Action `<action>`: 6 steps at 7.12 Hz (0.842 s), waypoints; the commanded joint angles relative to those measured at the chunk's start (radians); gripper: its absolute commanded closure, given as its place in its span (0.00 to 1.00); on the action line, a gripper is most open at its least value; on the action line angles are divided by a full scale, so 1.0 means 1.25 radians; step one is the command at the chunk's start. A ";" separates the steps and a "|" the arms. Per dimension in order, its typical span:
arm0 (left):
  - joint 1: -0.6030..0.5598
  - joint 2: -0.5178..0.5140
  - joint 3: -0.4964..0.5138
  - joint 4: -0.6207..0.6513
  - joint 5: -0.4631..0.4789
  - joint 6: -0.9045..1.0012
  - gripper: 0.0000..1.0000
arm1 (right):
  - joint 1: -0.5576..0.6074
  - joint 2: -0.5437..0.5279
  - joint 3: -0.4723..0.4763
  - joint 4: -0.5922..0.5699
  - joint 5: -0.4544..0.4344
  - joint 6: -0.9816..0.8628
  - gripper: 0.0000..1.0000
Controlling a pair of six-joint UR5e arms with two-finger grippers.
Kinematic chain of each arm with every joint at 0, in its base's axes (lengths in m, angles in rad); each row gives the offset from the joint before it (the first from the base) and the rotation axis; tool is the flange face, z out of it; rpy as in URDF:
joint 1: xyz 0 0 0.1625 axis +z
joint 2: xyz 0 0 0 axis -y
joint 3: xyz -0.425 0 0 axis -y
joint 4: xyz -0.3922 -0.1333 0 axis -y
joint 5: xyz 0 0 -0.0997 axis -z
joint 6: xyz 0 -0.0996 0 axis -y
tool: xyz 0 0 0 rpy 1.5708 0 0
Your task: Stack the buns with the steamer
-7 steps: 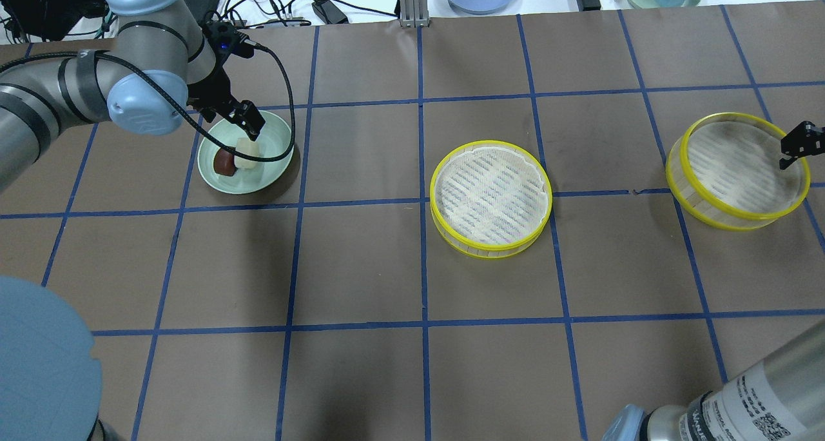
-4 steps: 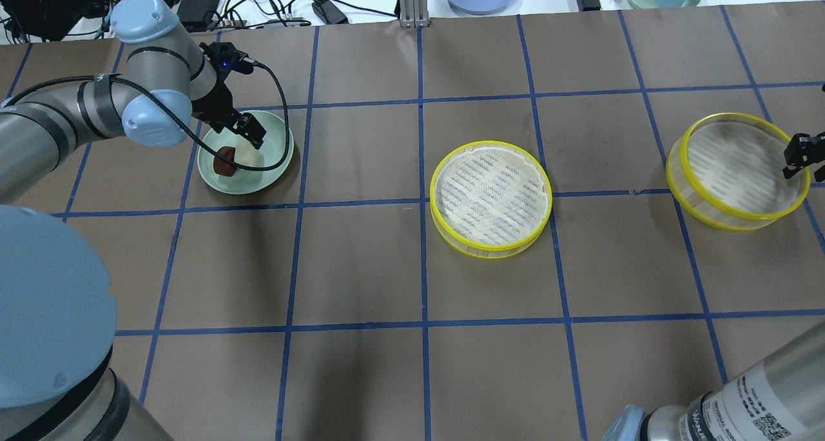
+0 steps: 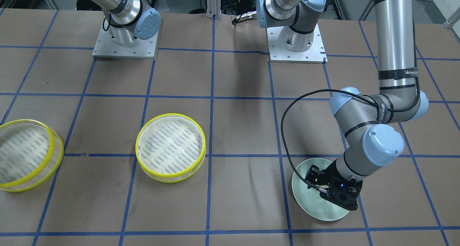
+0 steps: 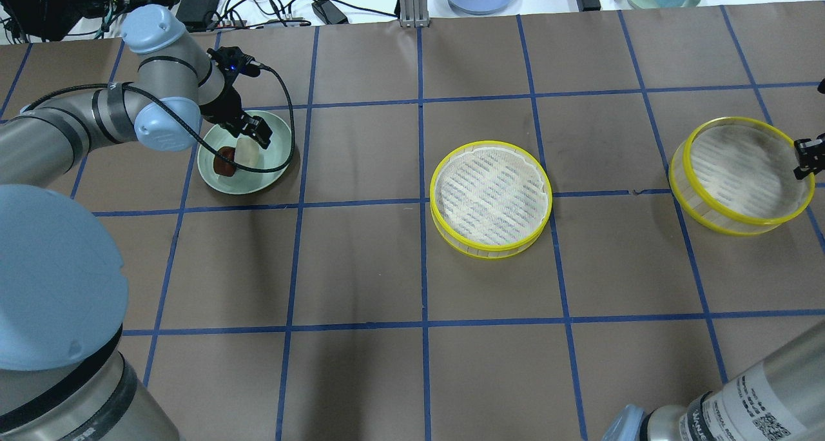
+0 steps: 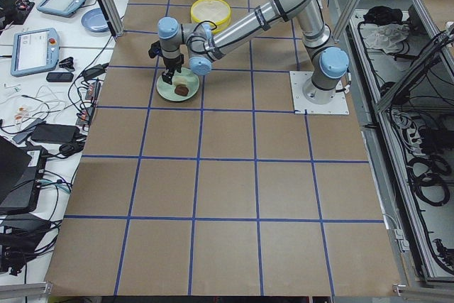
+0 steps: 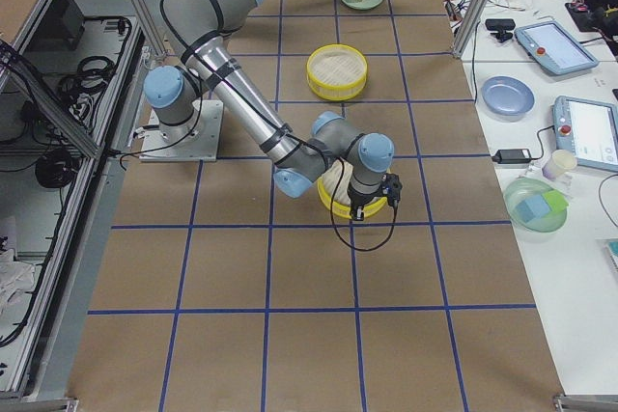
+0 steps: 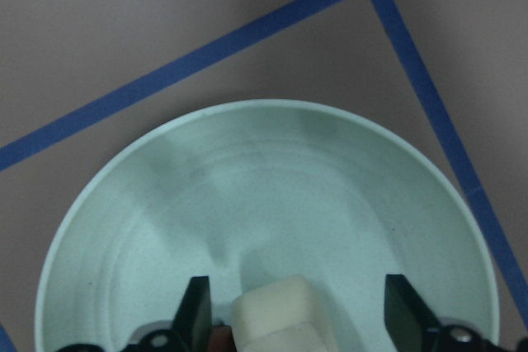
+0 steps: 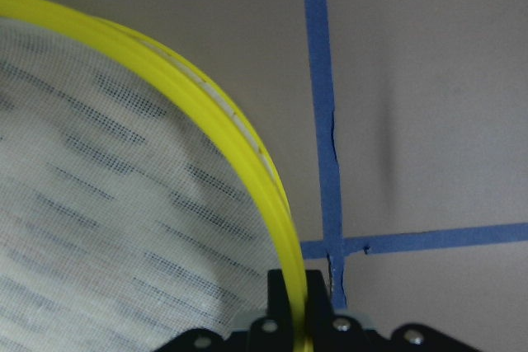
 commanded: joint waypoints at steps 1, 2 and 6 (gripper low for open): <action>0.000 -0.005 -0.004 0.001 0.011 0.004 1.00 | 0.000 -0.007 -0.010 0.001 -0.001 -0.005 1.00; 0.000 -0.004 -0.004 -0.001 0.042 0.003 1.00 | 0.000 -0.031 -0.013 0.002 0.000 0.000 1.00; -0.051 0.079 0.006 -0.003 -0.014 -0.208 1.00 | 0.013 -0.071 -0.016 0.021 -0.006 0.058 1.00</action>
